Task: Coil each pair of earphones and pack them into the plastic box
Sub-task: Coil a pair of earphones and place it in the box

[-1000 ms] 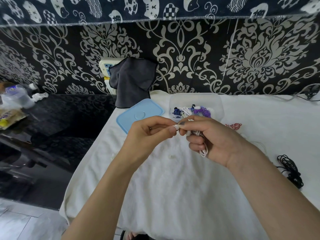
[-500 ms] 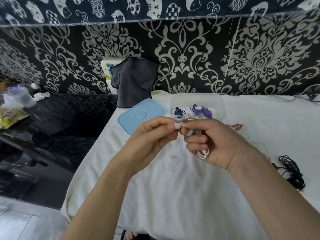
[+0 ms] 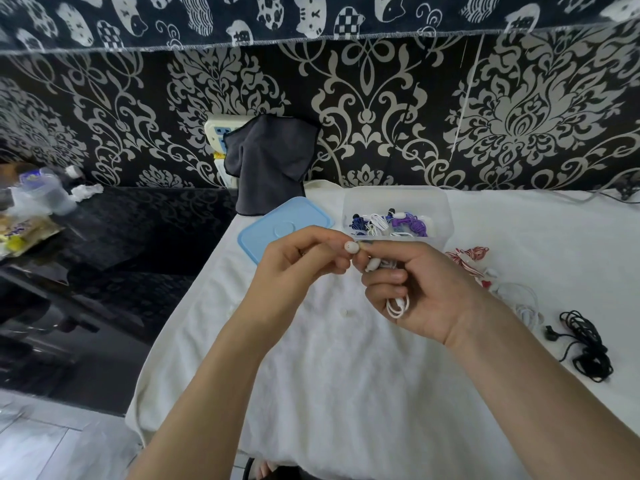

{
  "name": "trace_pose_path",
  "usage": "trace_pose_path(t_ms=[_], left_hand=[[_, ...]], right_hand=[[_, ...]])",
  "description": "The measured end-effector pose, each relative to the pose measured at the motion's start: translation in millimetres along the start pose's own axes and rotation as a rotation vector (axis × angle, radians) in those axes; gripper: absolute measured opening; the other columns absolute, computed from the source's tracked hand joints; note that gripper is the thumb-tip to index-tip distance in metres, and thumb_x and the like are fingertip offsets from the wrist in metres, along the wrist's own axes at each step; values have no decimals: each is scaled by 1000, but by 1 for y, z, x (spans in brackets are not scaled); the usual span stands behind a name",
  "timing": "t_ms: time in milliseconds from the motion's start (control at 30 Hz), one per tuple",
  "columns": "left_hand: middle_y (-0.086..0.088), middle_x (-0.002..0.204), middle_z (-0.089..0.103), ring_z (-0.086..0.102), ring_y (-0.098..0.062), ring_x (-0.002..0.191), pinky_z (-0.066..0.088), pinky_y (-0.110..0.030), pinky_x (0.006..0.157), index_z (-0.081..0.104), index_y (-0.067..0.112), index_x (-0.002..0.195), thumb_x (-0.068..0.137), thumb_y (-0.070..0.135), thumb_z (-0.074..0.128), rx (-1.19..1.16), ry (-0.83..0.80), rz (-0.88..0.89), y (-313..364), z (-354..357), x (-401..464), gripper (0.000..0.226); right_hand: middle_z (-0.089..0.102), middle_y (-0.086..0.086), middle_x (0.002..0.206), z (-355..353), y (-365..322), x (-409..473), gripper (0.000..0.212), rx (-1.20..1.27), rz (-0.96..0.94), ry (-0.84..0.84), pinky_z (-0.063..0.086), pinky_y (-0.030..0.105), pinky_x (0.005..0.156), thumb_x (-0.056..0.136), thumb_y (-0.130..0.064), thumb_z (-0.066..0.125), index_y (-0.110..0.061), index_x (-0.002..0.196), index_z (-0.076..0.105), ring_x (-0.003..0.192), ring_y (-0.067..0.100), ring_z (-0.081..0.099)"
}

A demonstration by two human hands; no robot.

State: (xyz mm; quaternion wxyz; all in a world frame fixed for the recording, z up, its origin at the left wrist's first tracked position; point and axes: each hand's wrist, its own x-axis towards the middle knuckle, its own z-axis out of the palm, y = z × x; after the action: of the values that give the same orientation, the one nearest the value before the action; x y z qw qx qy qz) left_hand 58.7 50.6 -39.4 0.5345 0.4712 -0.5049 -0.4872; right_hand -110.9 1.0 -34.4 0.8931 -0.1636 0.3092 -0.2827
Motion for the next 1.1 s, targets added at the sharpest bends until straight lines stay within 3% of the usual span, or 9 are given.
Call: trace_pose_path(t_ms=[133,400,533,600,700,800,900,1000,1100], left_hand=[[-23,102,73,66,-22,91,53,-33,87,74,0,100,97,16,46,-10,21,-33,-1,0,1,32],[2,79,74,64,-8,73,52,-19,75,69,6,92,94,4,67,158,48,39,1,8,1,4],[-8,85,74,65,-14,76,54,-23,77,69,7,96,94,8,69,202,60,37,-1,8,0,2],[-14,93,74,67,-19,80,56,-26,79,67,7,103,92,18,69,194,70,17,-1,7,-1,16],[-11,100,75,70,-21,85,59,-33,84,63,7,106,85,31,66,153,46,-127,-6,7,0,32],[-16,102,72,71,-22,85,58,-33,81,63,3,105,93,23,64,35,-6,-323,-13,9,2,24],[-19,107,71,68,-22,90,56,-32,83,62,-4,116,103,16,54,-82,-118,-462,-14,10,4,25],[-15,106,72,66,-22,96,54,-32,86,61,-5,120,106,17,49,-69,-193,-464,-15,13,5,29],[-9,101,72,64,-18,91,53,-30,84,67,4,115,106,18,50,-31,-180,-447,-17,15,6,24]], right_hand=[[57,2,71,-3,0,2,20,31,17,-6,25,14,33,82,-5,64,-8,99,55,37,4,32],[54,2,71,-4,0,5,15,36,16,-14,25,14,33,82,-4,62,-8,96,57,38,4,32],[54,4,73,-6,1,8,17,48,5,-7,27,14,33,81,-3,62,-7,97,57,38,4,34],[55,6,79,-5,2,8,20,63,-9,-7,29,13,33,79,-2,63,-6,97,57,38,4,35],[58,7,76,-4,2,9,2,72,-39,21,28,11,34,87,-1,59,-4,88,58,38,3,37],[60,5,72,-5,2,9,12,-63,-124,107,26,13,34,94,-4,57,-4,84,63,38,3,35],[70,9,79,-5,5,10,6,-369,-266,187,26,17,36,93,-4,60,-6,96,66,39,6,35],[75,10,87,-5,6,9,14,-544,-328,250,24,20,39,93,-7,62,-5,106,66,43,11,33],[74,13,93,-2,6,10,16,-529,-339,248,21,21,40,94,-10,63,-8,109,66,41,12,30]])
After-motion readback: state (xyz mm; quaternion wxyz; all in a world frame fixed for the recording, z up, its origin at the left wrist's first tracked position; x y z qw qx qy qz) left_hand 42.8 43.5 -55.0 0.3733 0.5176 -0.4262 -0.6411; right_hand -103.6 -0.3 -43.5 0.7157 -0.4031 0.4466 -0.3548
